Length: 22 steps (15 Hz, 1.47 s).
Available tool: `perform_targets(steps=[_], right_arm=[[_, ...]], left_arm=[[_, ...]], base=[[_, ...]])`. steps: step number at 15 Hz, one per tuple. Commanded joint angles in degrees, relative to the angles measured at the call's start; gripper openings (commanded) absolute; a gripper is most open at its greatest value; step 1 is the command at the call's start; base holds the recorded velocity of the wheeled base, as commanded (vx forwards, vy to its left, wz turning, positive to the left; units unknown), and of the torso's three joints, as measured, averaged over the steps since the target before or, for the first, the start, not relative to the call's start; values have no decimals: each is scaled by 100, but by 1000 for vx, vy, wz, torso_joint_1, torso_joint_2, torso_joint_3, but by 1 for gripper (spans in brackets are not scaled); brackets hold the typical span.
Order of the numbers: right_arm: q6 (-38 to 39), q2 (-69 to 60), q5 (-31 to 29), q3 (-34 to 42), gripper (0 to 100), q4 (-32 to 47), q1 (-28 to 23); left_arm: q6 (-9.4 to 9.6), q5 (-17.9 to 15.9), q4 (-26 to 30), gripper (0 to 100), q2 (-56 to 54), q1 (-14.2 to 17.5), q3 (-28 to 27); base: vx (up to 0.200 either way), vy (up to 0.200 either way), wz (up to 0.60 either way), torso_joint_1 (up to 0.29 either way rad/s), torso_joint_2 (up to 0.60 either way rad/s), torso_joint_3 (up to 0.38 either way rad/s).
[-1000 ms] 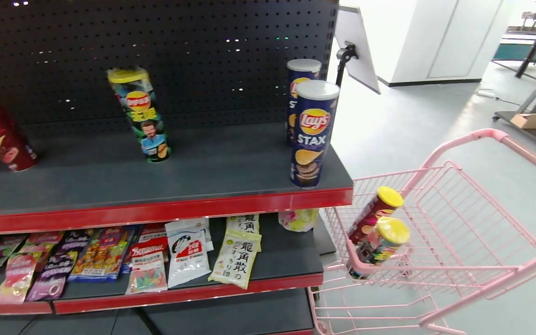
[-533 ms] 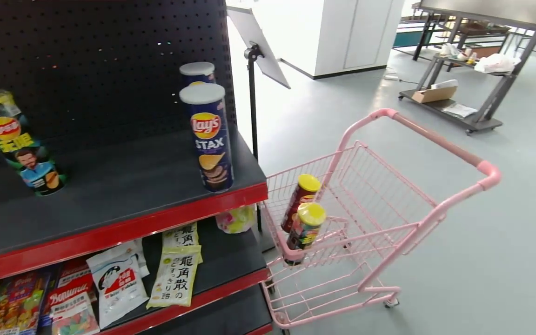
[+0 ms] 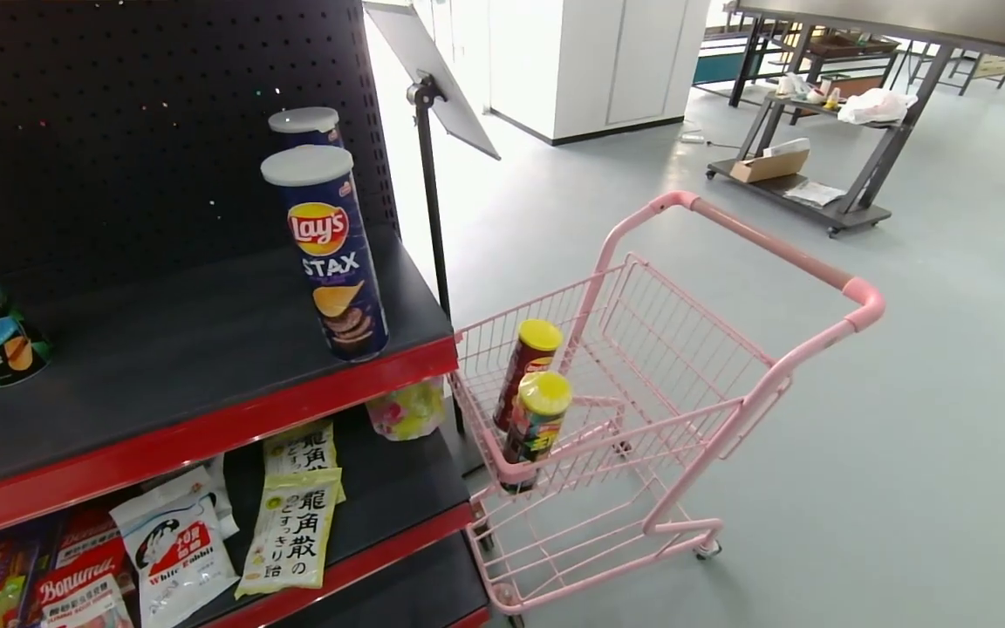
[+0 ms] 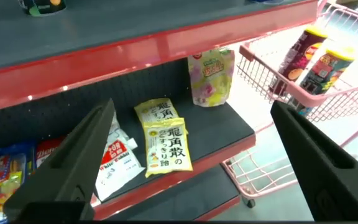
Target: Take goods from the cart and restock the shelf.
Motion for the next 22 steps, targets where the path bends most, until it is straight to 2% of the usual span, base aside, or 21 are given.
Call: perform_targets(steps=[1, 15, 19, 20, 21, 22], right_arm=[[10, 0, -2, 0, 100, -3, 0], [-25, 0, 7, 0, 100, 6, 0], [-315, 281, 77, -18, 100, 6, 26], [-262, 633, 358, -562, 100, 6, 123], [63, 2101, 763, -1907, 100, 58, 272], [661, 3296, 815, -3138, 100, -3, 281]], left_arm=[[-7, -2, -1, 100, 5, -2, 1], [2, -2, -1, 100, 5, -2, 1], [-7, -2, -1, 100, 5, -2, 1], [2, -11, -1, 100, 5, -2, 1], [2, -11, -1, 100, 5, -11, 1], [-7, -11, -1, 100, 5, -2, 1]], base=[[0, 0, 0, -149, 373, 227], [0, 0, 0, -181, 500, 321], [0, 0, 0, -44, 151, 107], [0, 0, 0, 0, 0, 0], [0, 0, 0, 0, 0, 0], [0, 0, 0, 0, 0, 0]])
